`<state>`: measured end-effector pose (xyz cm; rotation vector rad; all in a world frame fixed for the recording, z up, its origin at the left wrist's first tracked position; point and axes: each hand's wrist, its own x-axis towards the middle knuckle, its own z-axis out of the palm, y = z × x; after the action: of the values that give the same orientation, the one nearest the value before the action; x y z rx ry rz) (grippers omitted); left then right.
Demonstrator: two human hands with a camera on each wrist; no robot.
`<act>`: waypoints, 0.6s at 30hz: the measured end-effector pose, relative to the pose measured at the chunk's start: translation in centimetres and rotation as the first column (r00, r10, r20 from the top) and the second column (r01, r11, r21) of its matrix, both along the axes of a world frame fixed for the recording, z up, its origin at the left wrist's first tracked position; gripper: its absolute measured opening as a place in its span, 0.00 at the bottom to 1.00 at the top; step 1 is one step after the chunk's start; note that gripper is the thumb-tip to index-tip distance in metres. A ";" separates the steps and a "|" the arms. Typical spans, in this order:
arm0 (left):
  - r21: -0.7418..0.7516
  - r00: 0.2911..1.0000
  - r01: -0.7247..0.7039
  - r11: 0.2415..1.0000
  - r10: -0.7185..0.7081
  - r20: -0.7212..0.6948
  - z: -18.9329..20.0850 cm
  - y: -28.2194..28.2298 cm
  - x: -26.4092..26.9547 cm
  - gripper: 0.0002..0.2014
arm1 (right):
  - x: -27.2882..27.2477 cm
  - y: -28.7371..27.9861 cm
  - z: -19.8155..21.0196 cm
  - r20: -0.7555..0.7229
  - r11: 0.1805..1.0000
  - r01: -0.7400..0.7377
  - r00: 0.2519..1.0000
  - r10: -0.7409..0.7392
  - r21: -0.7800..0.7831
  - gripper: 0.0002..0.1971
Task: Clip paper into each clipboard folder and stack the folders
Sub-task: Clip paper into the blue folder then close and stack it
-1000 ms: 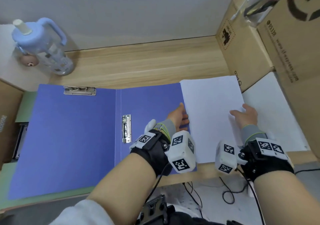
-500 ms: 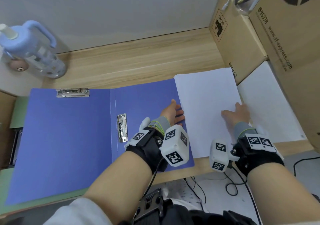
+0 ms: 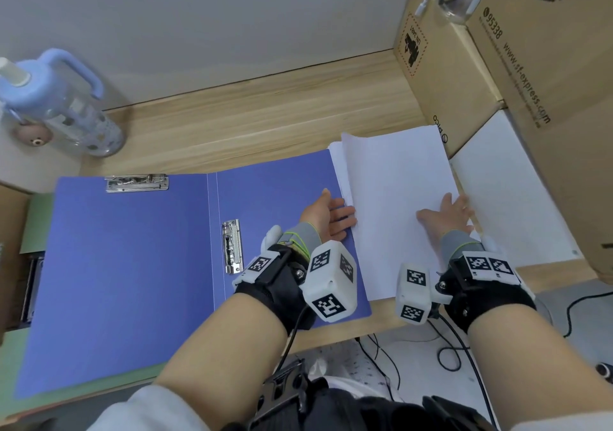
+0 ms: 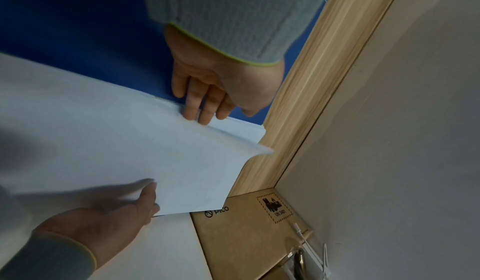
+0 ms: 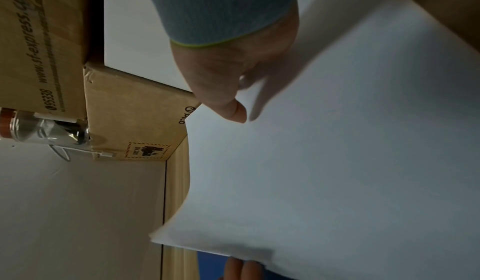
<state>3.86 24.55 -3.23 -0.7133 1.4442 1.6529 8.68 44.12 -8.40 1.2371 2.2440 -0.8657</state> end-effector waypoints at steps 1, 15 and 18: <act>-0.001 1.000 0.018 1.000 -0.018 0.000 0.1 0.0 0.0 0.23 | 0.0 -0.1 0.0 -0.001 1.000 0.000 1.000 0.000 0.001 0.39; -0.122 0.926 0.347 0.930 -0.361 -0.111 -0.6 2.4 1.9 0.23 | 0.5 -0.1 0.4 -0.117 0.993 0.097 0.988 -0.104 -0.062 0.39; -0.148 0.919 0.328 0.933 -0.352 -0.178 -0.4 1.7 1.4 0.23 | 0.3 -0.2 0.9 -0.209 0.985 0.167 0.962 -0.174 -0.048 0.40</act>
<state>5.27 26.28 -3.60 -0.3329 1.7106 1.4082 9.01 43.93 -7.53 1.3989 2.3020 -1.1418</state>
